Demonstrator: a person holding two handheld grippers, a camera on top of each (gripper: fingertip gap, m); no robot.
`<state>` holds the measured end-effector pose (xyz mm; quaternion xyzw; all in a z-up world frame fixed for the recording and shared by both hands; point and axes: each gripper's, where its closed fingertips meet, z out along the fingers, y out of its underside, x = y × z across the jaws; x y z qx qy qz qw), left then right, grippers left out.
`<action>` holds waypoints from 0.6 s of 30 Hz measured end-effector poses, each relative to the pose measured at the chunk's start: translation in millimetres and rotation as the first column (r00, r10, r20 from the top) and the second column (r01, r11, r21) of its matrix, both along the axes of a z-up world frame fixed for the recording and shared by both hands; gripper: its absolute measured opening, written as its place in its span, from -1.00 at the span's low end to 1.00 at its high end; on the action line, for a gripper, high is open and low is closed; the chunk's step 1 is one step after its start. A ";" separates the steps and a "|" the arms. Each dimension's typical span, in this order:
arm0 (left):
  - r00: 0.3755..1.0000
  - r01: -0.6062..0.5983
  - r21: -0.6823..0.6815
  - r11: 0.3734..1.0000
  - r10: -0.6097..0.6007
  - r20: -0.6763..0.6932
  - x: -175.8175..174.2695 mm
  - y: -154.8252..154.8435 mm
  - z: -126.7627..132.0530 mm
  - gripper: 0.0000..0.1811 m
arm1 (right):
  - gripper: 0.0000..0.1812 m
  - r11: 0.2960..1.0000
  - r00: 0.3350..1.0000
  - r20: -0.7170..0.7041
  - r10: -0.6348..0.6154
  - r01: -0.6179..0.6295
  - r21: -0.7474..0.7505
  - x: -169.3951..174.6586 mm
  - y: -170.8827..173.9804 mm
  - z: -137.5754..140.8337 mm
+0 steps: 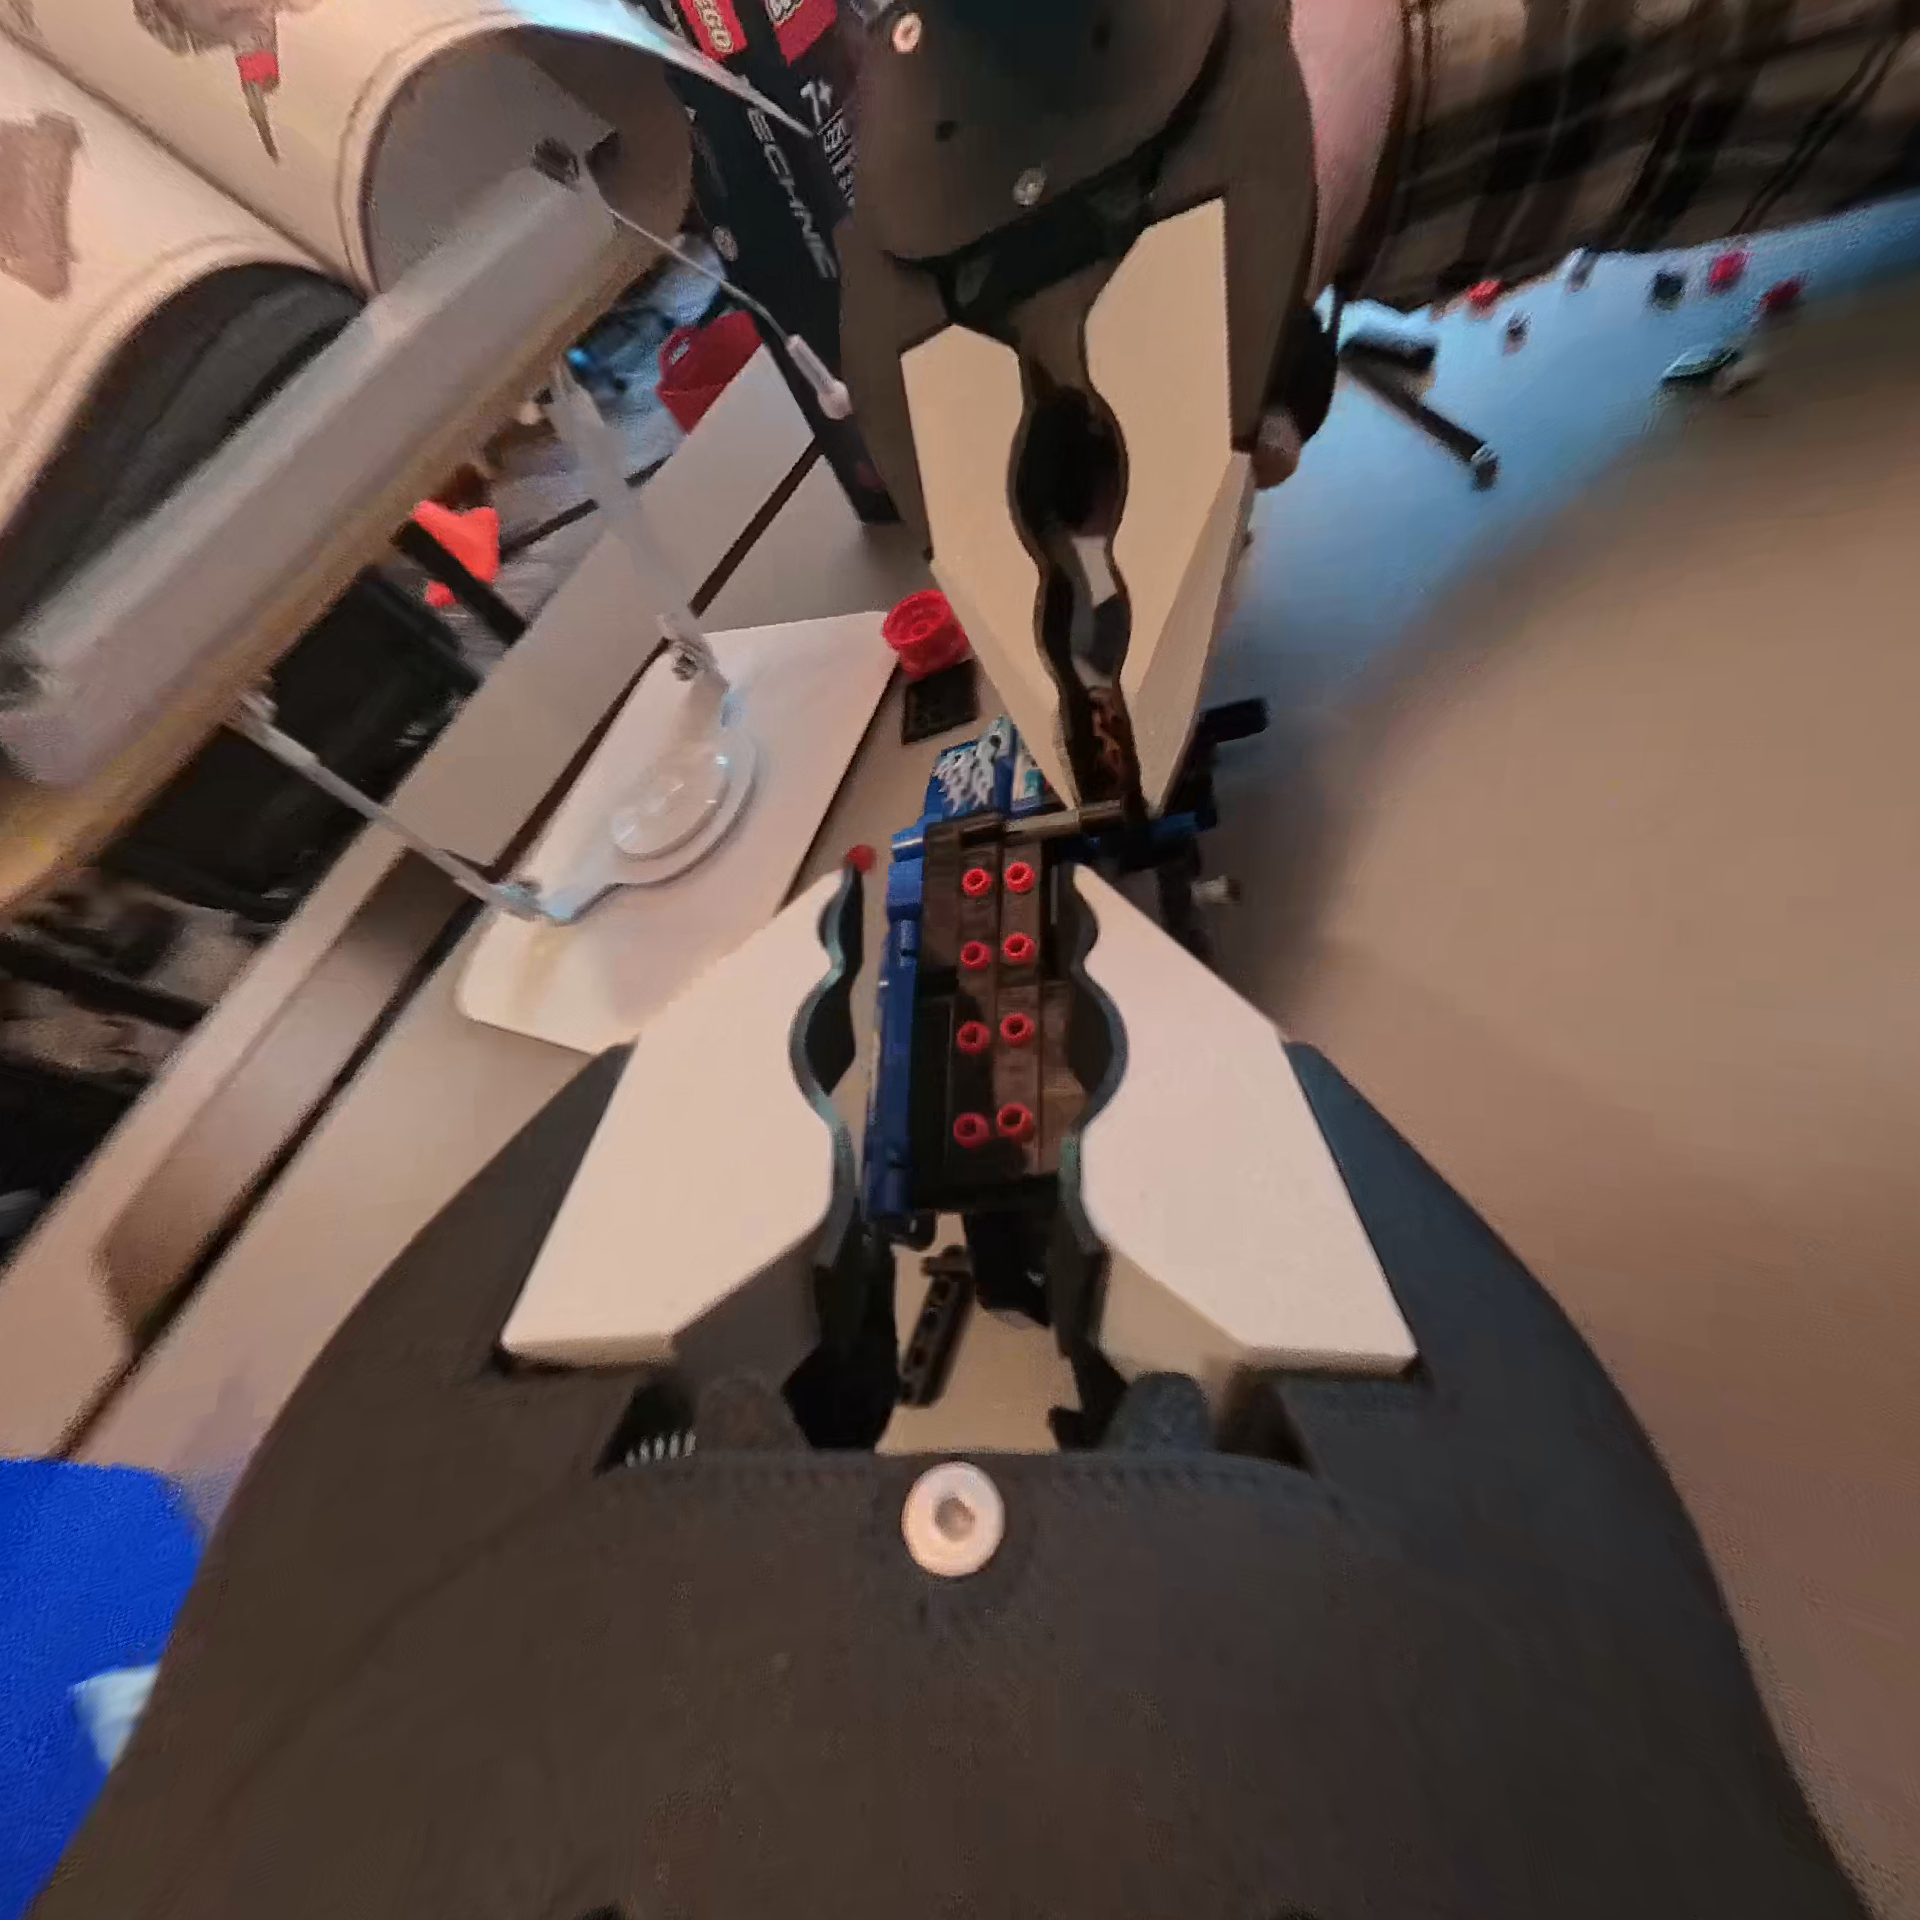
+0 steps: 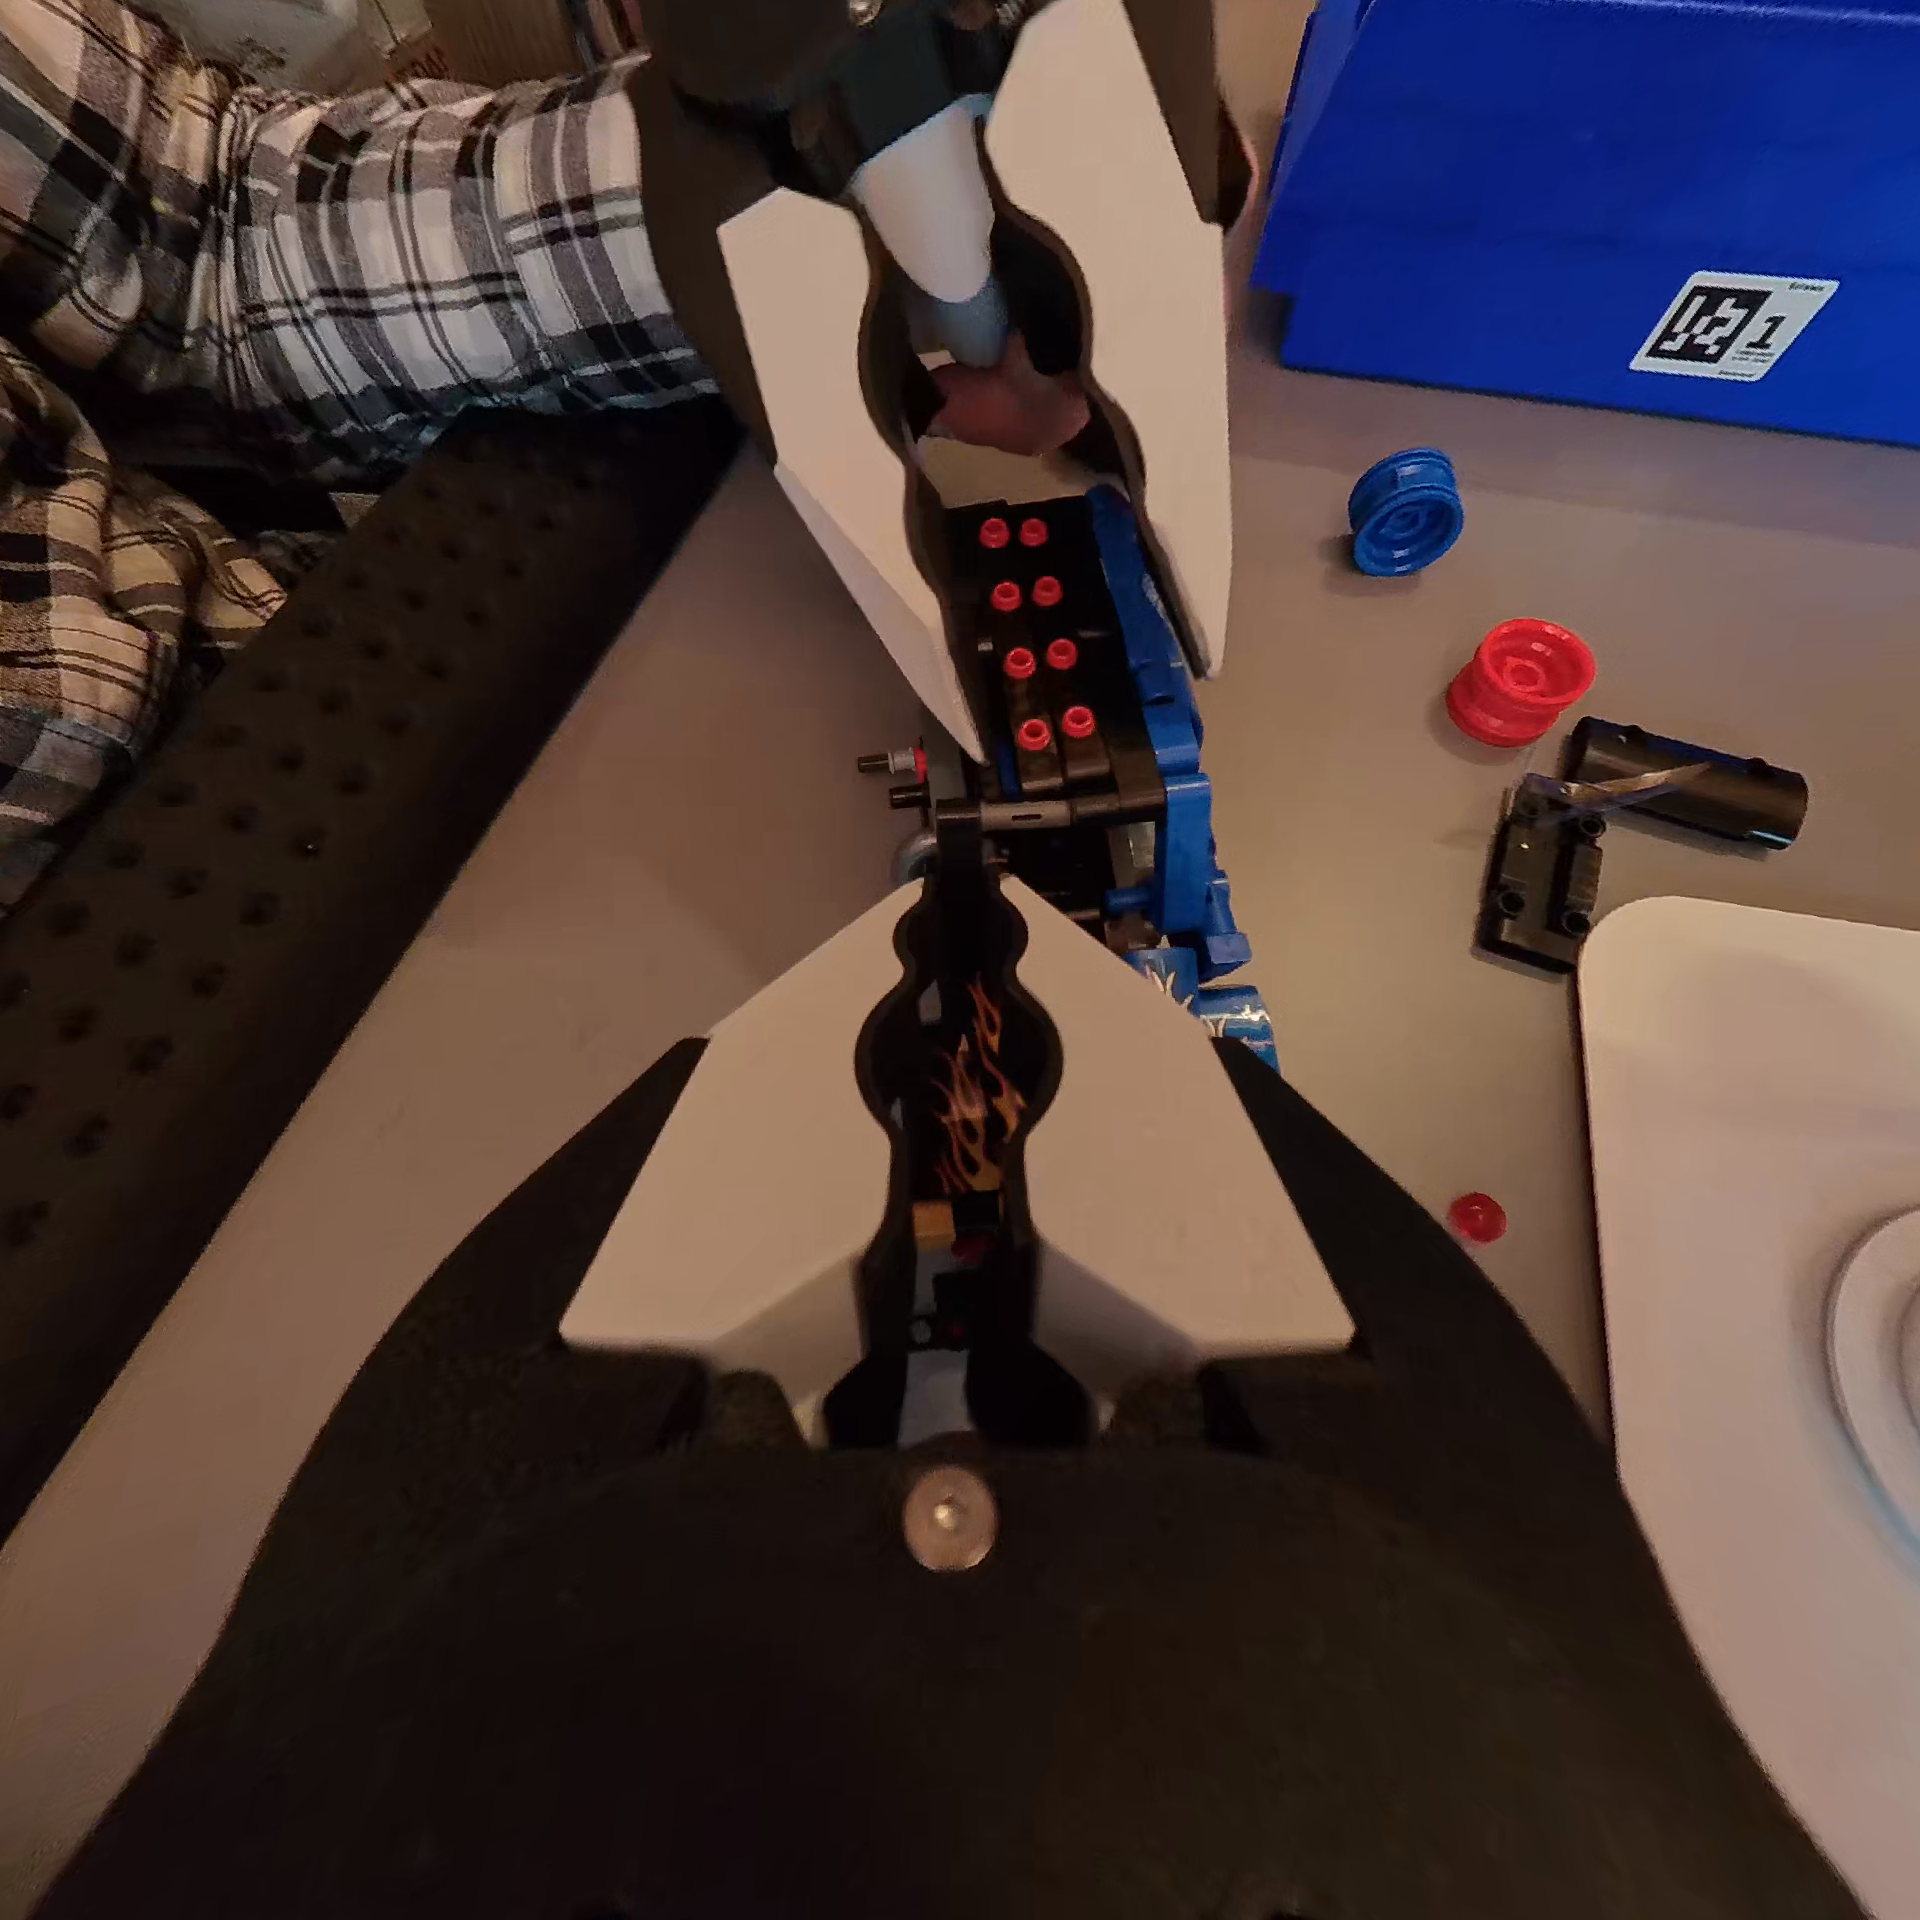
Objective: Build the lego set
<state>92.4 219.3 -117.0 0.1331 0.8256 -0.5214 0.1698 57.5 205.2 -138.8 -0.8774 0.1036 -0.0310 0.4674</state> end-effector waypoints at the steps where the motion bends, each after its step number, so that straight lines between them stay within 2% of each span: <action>1: 0.996 -0.027 0.024 0.999 0.025 0.082 2.2 0.0 -0.1 -0.60 | -0.93 1.000 1.000 -0.005 -0.001 0.001 0.005 0.1 -0.1 0.0; 4: 0.949 -0.089 0.098 0.991 0.054 0.310 2.5 -3.4 -3.3 -0.64 | -0.93 1.000 1.000 -0.025 -0.008 0.009 0.029 1.1 0.5 0.2; 7: 0.906 -0.139 0.138 0.981 0.070 0.418 6.9 -4.1 -7.7 -0.75 | -0.93 0.998 0.999 -0.040 -0.015 0.017 0.052 2.4 1.1 0.2; 12: 0.876 -0.166 0.135 0.977 0.084 0.475 11.7 -2.1 -6.8 -0.79 | -0.93 0.996 0.998 -0.053 -0.040 0.045 0.082 7.0 0.3 0.9; 18: 0.899 -0.147 0.099 0.984 0.091 0.429 12.5 -1.0 -4.5 -0.81 | -0.93 0.993 0.997 -0.061 -0.045 0.051 0.102 8.5 0.2 1.9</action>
